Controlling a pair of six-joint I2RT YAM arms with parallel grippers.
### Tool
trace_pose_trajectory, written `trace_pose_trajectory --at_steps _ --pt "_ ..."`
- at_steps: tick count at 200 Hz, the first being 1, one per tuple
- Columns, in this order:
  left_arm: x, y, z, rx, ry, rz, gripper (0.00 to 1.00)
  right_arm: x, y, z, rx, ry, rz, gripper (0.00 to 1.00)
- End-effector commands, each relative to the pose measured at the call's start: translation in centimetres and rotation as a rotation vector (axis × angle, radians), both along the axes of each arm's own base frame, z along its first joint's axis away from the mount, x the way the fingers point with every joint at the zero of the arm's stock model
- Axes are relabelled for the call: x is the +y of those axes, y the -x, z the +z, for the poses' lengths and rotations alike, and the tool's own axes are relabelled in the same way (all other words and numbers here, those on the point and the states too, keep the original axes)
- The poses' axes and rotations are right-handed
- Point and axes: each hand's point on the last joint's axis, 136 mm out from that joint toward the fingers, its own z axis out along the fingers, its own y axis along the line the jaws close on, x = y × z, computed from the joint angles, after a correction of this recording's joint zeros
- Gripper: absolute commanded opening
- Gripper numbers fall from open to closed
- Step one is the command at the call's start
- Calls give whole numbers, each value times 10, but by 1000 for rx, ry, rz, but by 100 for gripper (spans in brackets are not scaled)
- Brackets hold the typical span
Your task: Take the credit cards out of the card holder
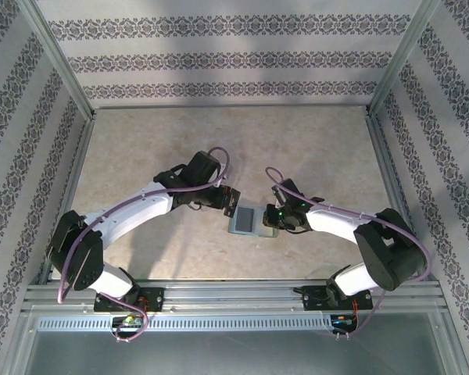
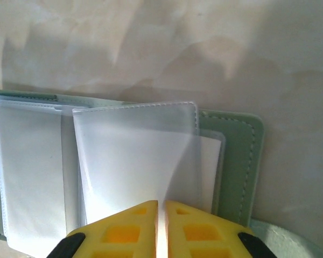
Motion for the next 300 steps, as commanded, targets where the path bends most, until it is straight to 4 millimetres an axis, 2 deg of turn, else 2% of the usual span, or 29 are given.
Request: trace_pose_trajectory --at_steps 1,18,44,93,115,146,164,192,227,269,300 --pt "31 -3 4 -89 -230 -128 0 -18 9 -3 13 63 2 14" --pt "40 -12 11 -139 -299 -181 0 -18 6 4 -7 58 10 16" --pt "39 -28 20 -188 -295 -249 0 -15 2 19 -47 41 26 20" --pt "58 -68 24 -253 -408 -346 0 -14 -2 55 -143 -7 29 25" --pt "70 -84 27 -285 -485 -399 0 -20 -2 71 -195 -11 9 28" --pt "79 -104 36 -312 -490 -436 0 -34 -2 90 -255 -14 -34 29" --pt "83 -111 32 -301 -516 -470 0 -43 0 99 -281 -7 -59 30" --pt "87 -116 25 -278 -558 -539 0 -58 3 110 -314 8 -98 30" --pt "85 -111 22 -279 -549 -610 0 -72 7 119 -347 18 -144 31" --pt "87 -103 9 -249 -557 -664 0 -77 9 123 -353 18 -163 31" --pt "88 -104 3 -246 -572 -680 0 -80 9 128 -364 25 -168 32"
